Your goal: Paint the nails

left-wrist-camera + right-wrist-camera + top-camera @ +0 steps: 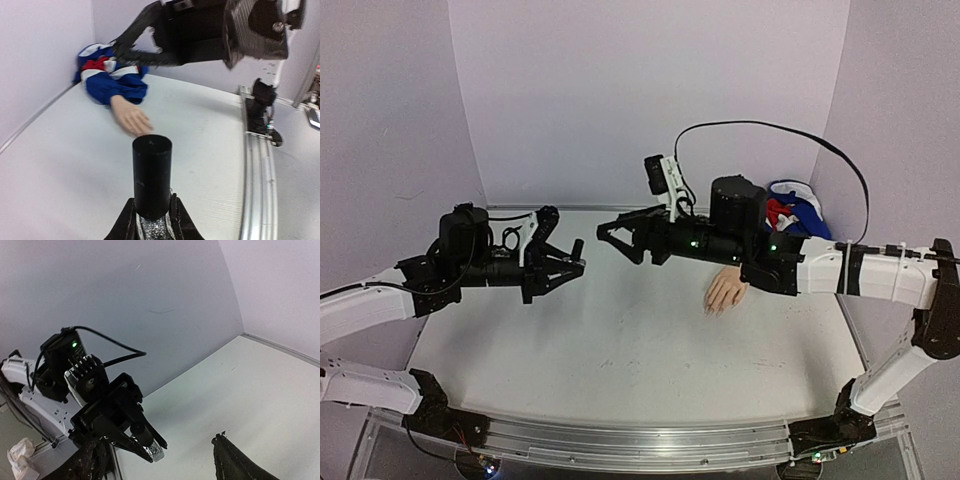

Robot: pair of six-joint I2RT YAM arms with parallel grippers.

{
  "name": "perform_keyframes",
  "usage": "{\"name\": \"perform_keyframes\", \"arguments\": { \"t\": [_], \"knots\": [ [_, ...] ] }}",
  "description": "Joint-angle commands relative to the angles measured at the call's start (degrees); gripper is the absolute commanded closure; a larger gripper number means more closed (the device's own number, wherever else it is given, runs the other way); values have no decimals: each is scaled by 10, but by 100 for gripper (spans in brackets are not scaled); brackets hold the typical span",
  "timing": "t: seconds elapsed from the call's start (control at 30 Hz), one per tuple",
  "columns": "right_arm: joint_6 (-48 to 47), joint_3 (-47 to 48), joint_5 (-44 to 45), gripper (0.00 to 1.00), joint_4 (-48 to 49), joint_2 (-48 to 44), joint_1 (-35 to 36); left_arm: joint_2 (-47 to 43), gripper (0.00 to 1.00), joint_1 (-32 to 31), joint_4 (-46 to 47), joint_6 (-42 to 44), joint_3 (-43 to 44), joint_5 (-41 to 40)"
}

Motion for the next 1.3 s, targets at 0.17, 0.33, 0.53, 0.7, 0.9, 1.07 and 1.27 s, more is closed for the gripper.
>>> {"name": "perform_keyframes", "arguments": {
  "t": [0.17, 0.33, 0.53, 0.7, 0.9, 1.07, 1.27],
  "knots": [
    [-16, 19, -224, 39, 94, 37, 9, 68, 100, -2, 39, -54, 72, 294],
    [-5, 42, -265, 52, 111, 66, 9, 75, 100, -7, 39, -55, 73, 313],
    [0, 59, -285, 75, 118, 85, 9, 78, 100, -8, 39, -53, 72, 323],
    [6, 68, -296, 92, 123, 99, 9, 76, 100, -9, 39, -50, 71, 321],
    [21, 68, -272, 100, 122, 114, 12, 49, 100, -9, 39, -40, 59, 224],
    [-11, 83, -44, 100, 60, 118, 67, 3, 100, -8, 38, -6, 29, -70],
    [54, 241, 365, 100, -130, 214, 157, -33, 100, -8, 34, 15, 5, -268]
  ]
}}
